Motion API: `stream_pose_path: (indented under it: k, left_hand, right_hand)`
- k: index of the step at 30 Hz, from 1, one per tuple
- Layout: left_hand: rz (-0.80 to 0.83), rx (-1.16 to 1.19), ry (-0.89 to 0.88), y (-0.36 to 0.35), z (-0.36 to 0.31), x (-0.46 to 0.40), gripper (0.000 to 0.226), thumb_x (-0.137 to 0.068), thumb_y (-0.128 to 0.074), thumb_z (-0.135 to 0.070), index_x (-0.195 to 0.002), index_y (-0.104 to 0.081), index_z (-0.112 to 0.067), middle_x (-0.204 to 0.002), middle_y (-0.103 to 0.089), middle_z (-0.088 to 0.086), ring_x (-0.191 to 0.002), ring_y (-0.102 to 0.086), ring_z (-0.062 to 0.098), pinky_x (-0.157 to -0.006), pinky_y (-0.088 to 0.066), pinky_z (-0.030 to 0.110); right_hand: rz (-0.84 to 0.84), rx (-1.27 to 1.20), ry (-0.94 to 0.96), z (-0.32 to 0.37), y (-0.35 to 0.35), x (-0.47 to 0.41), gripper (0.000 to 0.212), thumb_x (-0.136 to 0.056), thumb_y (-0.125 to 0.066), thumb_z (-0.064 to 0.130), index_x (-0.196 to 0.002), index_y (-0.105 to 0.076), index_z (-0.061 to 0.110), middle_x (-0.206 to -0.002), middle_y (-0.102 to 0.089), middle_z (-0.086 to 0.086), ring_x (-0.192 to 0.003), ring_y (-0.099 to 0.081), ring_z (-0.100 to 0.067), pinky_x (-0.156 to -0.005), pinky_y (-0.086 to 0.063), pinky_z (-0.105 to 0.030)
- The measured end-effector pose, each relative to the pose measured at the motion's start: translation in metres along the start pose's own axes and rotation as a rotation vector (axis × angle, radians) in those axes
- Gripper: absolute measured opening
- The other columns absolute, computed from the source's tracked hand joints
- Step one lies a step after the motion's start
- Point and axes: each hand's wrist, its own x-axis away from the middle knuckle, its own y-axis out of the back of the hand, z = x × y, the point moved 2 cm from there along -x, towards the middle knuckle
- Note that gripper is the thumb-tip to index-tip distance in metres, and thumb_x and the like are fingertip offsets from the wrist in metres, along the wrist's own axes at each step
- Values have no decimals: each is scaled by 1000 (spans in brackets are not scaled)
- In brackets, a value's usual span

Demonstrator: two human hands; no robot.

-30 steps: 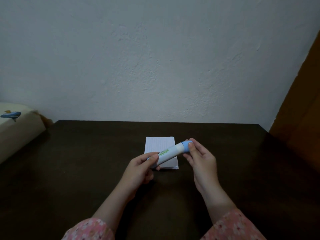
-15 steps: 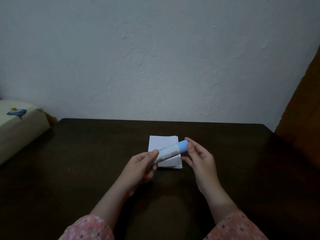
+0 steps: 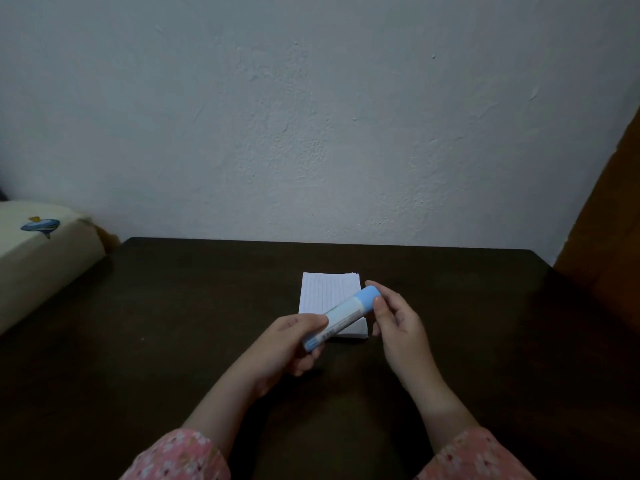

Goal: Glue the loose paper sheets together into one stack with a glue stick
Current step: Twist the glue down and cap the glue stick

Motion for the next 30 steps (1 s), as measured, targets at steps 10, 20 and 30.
stream_pose_path:
  k: [10,20,30]
  left_hand:
    - [-25,-83,-13,2,1,-5,36,-84,-56,-51,-83,-62,-16,-57,-47,-2,-50,-37,10,-47,-30,21]
    - [-87,-388,-202,3,-2,-7,26,-95,-53,-42,-78,-68,-29,-58,-50,-13,-52,-41,3,-54,-32,21]
    - [-72,-177,-203,7,-2,-7,39,-91,-57,-39,-59,-46,-21,-53,-35,-5,-47,-29,8,-45,-23,21]
  right_hand:
    - [48,80,32,-4,-7,-3,33,-100,-40,32,-129,-54,27,-101,-58,6,-88,-54,3,-70,-41,-3]
    - [-119,88,-65,-7,-6,-5,27,-91,-57,42,-83,-68,19,-71,-63,7,-66,-57,-4,-53,-39,-10]
    - [-60,137,-66,1,-3,-5,46,-97,-37,49,-81,-61,13,-69,-52,2,-64,-48,-9,-51,-35,-12]
